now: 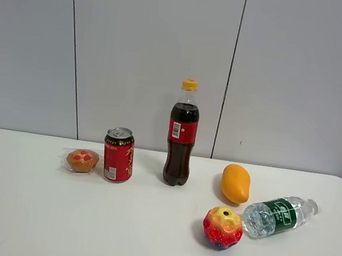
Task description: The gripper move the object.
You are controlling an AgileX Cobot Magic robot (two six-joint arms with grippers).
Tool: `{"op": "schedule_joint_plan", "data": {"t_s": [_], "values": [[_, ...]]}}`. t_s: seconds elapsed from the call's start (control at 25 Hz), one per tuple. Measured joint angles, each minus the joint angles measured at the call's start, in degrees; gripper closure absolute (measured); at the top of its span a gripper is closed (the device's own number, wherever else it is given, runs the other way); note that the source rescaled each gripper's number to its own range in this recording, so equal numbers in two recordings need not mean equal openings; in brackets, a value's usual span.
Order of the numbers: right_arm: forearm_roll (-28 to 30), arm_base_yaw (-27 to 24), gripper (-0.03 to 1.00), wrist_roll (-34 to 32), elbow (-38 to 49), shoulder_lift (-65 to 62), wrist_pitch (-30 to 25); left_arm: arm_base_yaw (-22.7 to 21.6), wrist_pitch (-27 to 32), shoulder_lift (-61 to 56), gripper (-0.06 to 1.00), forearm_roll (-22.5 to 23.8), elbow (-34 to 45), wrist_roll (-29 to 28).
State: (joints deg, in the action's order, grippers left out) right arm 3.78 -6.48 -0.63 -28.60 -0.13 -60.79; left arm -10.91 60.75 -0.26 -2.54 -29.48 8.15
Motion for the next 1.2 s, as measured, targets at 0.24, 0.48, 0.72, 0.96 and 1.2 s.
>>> {"op": "schedule_joint_plan", "data": {"t_s": [0.24,0.48,0.72,0.96,1.2], "values": [[0.0,0.0,-0.03,0.0,0.0,0.0,0.0,0.0,0.0,0.0,-0.05,2.5,0.0,-6.9],[0.0,0.0,-0.03,0.0,0.0,0.0,0.0,0.0,0.0,0.0,-0.05,3.3,0.0,-8.1],[0.0,0.0,-0.03,0.0,0.0,0.0,0.0,0.0,0.0,0.0,-0.05,3.3,0.0,-8.1],[0.0,0.0,-0.03,0.0,0.0,0.0,0.0,0.0,0.0,0.0,-0.06,3.4,0.0,-8.1],[0.0,0.0,-0.03,0.0,0.0,0.0,0.0,0.0,0.0,0.0,-0.06,3.4,0.0,-8.1]]}}
